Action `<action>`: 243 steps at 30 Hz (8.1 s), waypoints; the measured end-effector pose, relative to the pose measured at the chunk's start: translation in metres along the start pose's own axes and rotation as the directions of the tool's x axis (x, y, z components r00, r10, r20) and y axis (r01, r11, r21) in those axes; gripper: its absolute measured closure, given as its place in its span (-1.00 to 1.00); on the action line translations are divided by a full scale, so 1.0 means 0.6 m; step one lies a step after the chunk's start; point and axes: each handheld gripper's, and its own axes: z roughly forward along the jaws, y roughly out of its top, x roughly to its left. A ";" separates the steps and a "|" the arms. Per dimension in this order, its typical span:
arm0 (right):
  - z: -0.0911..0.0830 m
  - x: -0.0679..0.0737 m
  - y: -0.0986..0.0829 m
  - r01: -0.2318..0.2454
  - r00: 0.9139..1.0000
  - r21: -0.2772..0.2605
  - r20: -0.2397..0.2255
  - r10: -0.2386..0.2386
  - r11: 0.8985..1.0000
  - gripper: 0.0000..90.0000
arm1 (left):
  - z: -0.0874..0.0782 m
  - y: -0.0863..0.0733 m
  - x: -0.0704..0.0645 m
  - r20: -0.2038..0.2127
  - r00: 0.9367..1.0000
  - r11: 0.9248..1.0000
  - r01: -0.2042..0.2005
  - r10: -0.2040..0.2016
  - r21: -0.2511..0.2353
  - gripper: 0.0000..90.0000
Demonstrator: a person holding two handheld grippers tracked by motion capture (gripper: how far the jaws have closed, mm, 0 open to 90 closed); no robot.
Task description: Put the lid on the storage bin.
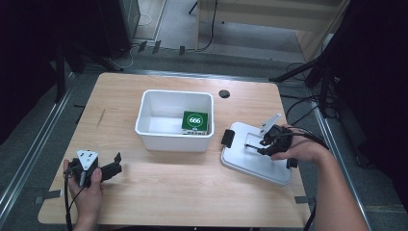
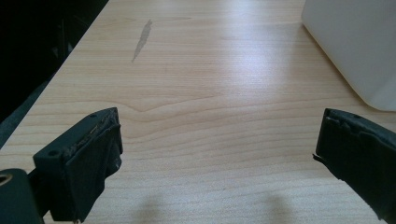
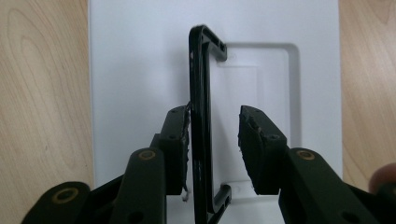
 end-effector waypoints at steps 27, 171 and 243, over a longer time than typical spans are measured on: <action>0.002 -0.017 -0.011 0.017 0.999 -0.006 0.027 -0.017 1.000 0.90 | -0.001 0.000 0.000 0.000 1.000 1.000 -0.001 0.001 -0.002 -0.97; -0.068 0.032 0.496 0.368 0.928 -0.142 -0.006 -0.373 0.919 0.90 | 0.000 0.000 0.000 -0.029 1.000 1.000 0.002 -0.002 0.000 -0.97; -0.109 0.031 0.416 0.262 0.962 -0.108 -0.055 -0.269 0.959 -0.89 | 0.000 0.001 -0.001 -0.032 0.999 1.000 -0.012 0.012 0.008 -0.97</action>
